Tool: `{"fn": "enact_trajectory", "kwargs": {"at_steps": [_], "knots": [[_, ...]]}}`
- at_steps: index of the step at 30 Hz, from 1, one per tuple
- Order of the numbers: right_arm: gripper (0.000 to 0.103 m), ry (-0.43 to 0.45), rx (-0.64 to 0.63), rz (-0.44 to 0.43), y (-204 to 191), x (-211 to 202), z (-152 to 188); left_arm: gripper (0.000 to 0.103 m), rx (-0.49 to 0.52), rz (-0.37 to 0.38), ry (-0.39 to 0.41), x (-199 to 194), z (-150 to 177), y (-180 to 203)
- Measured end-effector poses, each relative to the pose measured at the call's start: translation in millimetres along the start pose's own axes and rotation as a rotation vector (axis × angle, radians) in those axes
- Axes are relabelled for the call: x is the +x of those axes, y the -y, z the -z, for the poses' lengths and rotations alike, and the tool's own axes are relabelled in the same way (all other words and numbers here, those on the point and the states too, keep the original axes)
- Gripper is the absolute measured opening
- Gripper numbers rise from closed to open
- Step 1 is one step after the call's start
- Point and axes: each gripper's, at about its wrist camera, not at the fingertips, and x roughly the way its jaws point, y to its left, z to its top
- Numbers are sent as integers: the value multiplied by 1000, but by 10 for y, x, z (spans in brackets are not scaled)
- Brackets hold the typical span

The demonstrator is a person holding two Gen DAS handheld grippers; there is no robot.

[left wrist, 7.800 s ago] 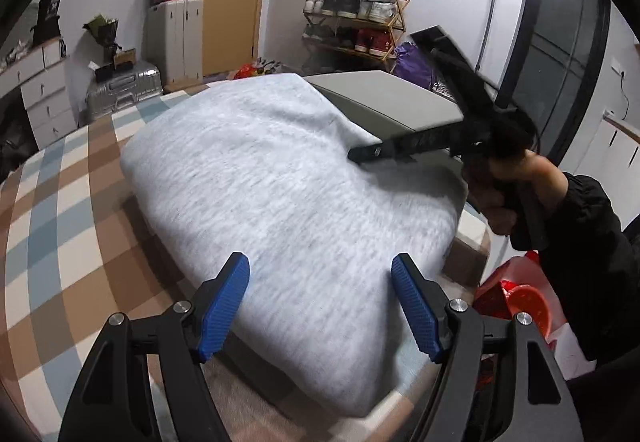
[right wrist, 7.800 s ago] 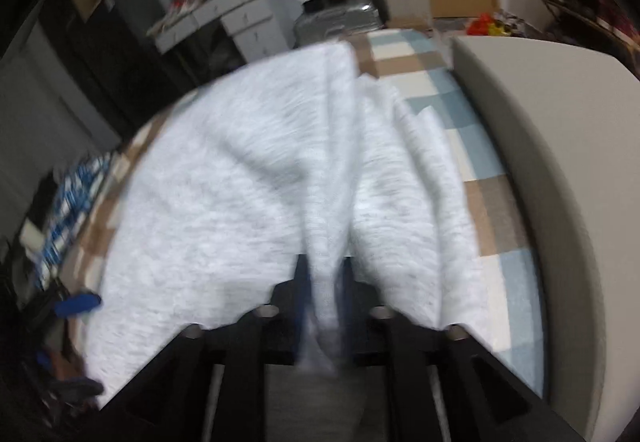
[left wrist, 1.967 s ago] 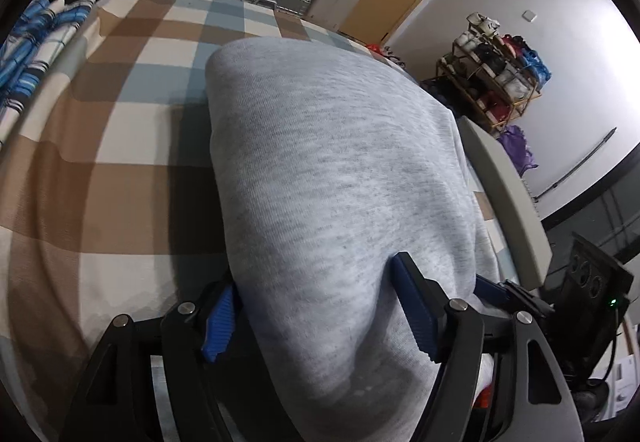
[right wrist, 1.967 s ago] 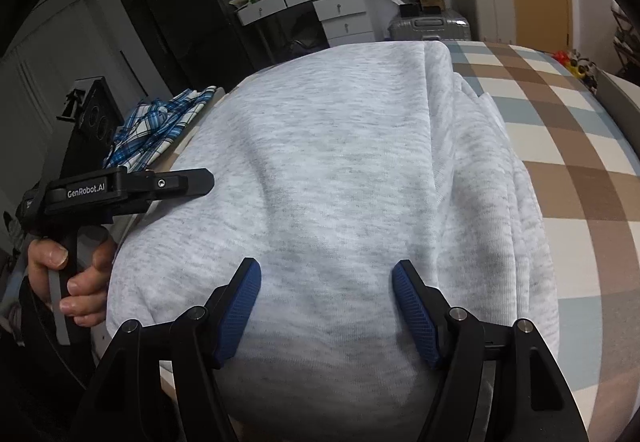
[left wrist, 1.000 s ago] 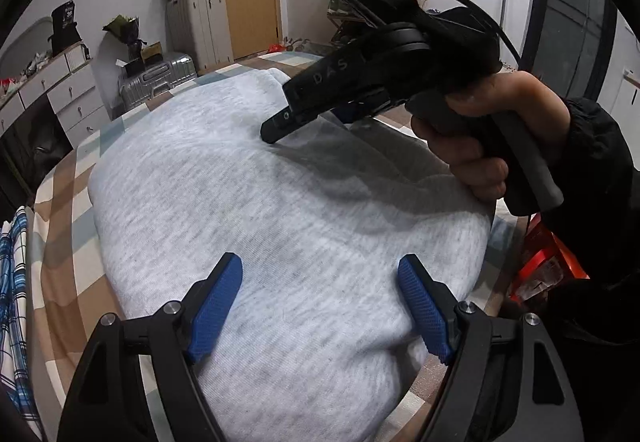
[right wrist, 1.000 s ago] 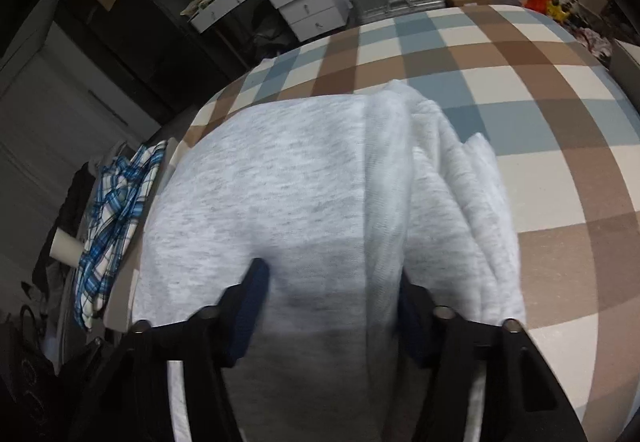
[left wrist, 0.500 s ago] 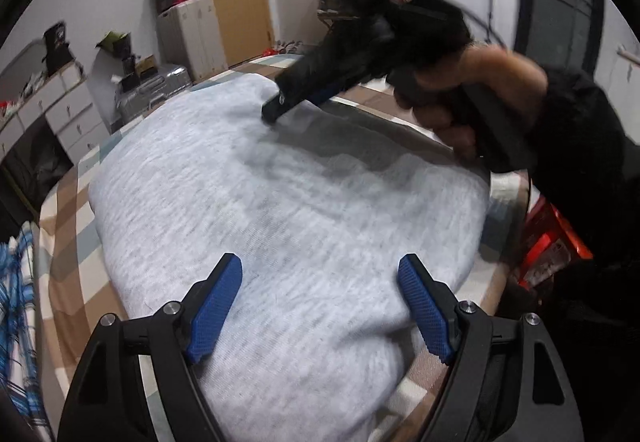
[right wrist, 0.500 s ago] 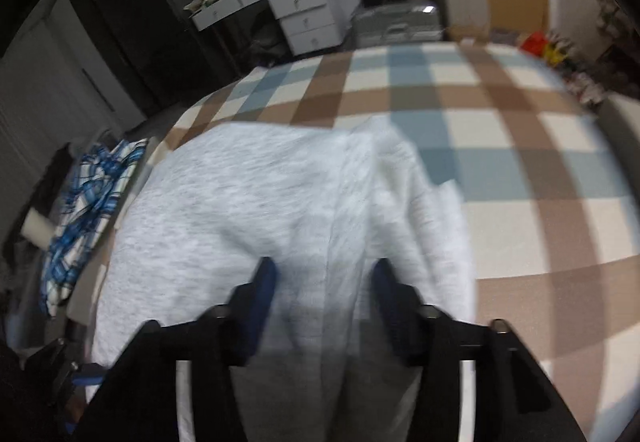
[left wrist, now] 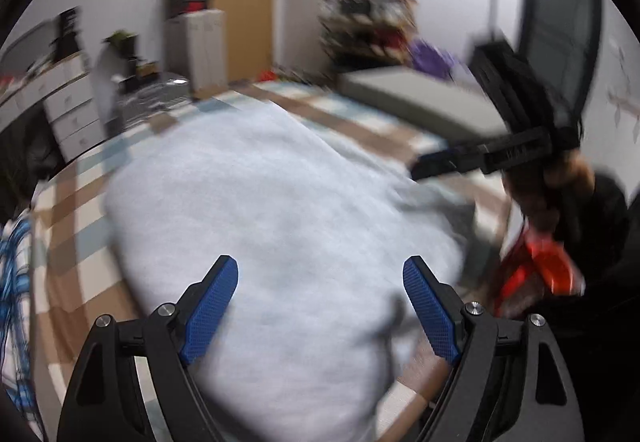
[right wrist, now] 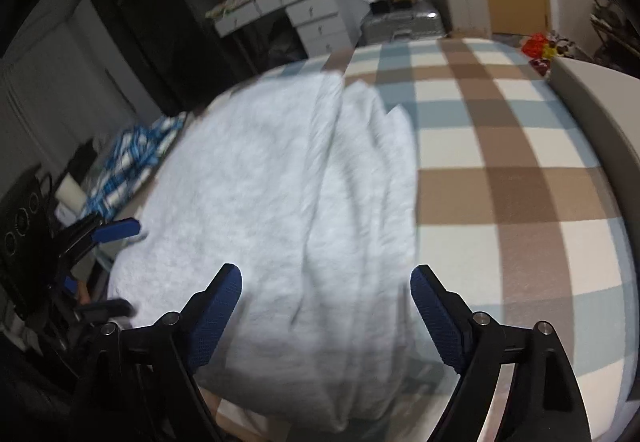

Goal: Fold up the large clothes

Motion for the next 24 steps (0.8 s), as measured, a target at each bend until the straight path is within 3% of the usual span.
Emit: {"fn": "enact_trajectory", "kwargs": {"at_steps": [3,7,10,16,24], "knots": [[87,-30,114,-107,311,174,-121,82,-176,-16,42,-103,-7,-389],[87,-114,230,-219,547,499,-250,81,-459,-94,-31,33,162,-898],[88,-116,213,-269,521,685,-346,81,-616,-15,-50,128,325,-1080],[86,-107,115,-246,232,804,-356,81,-607,22,-88,280,283,-974],[81,-126,57,-251,-154,526,161,82,-575,67,-106,218,325,-975]]}}
